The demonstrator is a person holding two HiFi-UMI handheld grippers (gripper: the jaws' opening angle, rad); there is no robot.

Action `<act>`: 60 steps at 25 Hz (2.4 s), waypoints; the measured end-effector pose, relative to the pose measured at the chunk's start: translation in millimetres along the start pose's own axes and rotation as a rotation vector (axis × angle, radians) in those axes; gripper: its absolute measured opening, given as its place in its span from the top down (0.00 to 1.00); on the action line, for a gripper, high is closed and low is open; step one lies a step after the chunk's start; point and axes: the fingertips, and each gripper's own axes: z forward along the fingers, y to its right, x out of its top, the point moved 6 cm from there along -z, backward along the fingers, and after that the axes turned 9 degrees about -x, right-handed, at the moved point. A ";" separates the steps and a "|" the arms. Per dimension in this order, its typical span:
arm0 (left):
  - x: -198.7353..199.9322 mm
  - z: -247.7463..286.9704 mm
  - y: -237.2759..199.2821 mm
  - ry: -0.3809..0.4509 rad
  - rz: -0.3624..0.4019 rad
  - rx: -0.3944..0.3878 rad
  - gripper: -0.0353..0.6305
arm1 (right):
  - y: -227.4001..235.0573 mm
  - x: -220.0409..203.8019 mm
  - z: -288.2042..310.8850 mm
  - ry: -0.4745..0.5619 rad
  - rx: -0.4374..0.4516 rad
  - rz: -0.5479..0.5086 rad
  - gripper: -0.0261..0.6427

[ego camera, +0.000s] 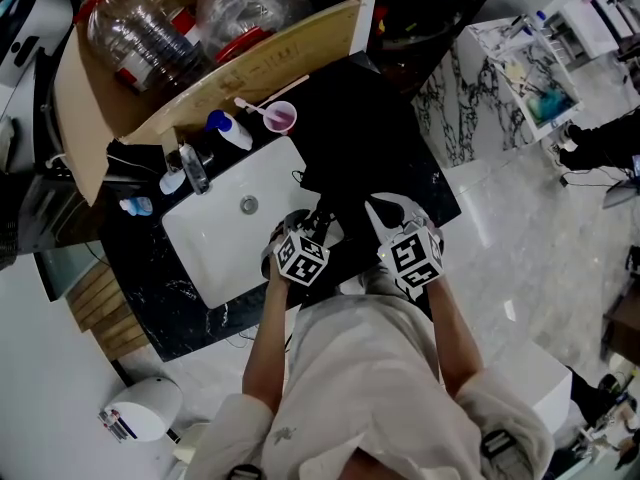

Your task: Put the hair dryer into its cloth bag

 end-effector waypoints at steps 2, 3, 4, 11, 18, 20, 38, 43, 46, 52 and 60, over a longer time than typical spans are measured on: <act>0.2 -1.6 -0.7 0.016 -0.006 0.002 0.69 | -0.6 0.3 -0.2 0.000 0.001 0.001 0.95; 0.4 -2.6 -0.3 0.023 -0.008 0.000 0.70 | -1.0 0.3 -0.4 0.000 0.002 0.002 0.95; 1.0 -3.7 0.3 0.032 -0.011 -0.001 0.70 | -1.2 0.2 -0.5 0.000 0.002 0.001 0.95; 8.0 -10.6 7.6 0.098 -0.047 0.005 0.71 | -2.6 -1.4 -2.8 0.005 0.006 -0.005 0.95; 18.3 -19.7 8.0 0.151 -0.072 0.006 0.71 | -5.4 0.1 -3.8 0.008 0.015 -0.012 0.95; 22.2 -21.5 7.3 0.163 -0.077 0.006 0.71 | -6.3 -0.2 -4.1 0.008 0.019 -0.014 0.95; 61.0 -13.9 3.0 0.250 -0.146 0.030 0.71 | -10.5 2.1 -9.9 0.035 0.072 -0.038 0.95; 69.4 -9.1 -0.9 0.266 -0.162 0.033 0.71 | -12.2 1.9 -10.3 0.041 0.087 -0.042 0.95; 73.9 -6.4 -4.0 0.280 -0.171 0.037 0.71 | -13.8 2.6 -9.3 0.042 0.094 -0.045 0.95; 78.9 1.5 -10.7 0.299 -0.187 0.038 0.71 | -17.9 2.4 -7.5 0.041 0.112 -0.050 0.95; 81.9 11.7 -20.7 0.335 -0.195 0.018 0.69 | -19.8 -3.4 -6.8 0.026 0.123 -0.044 0.95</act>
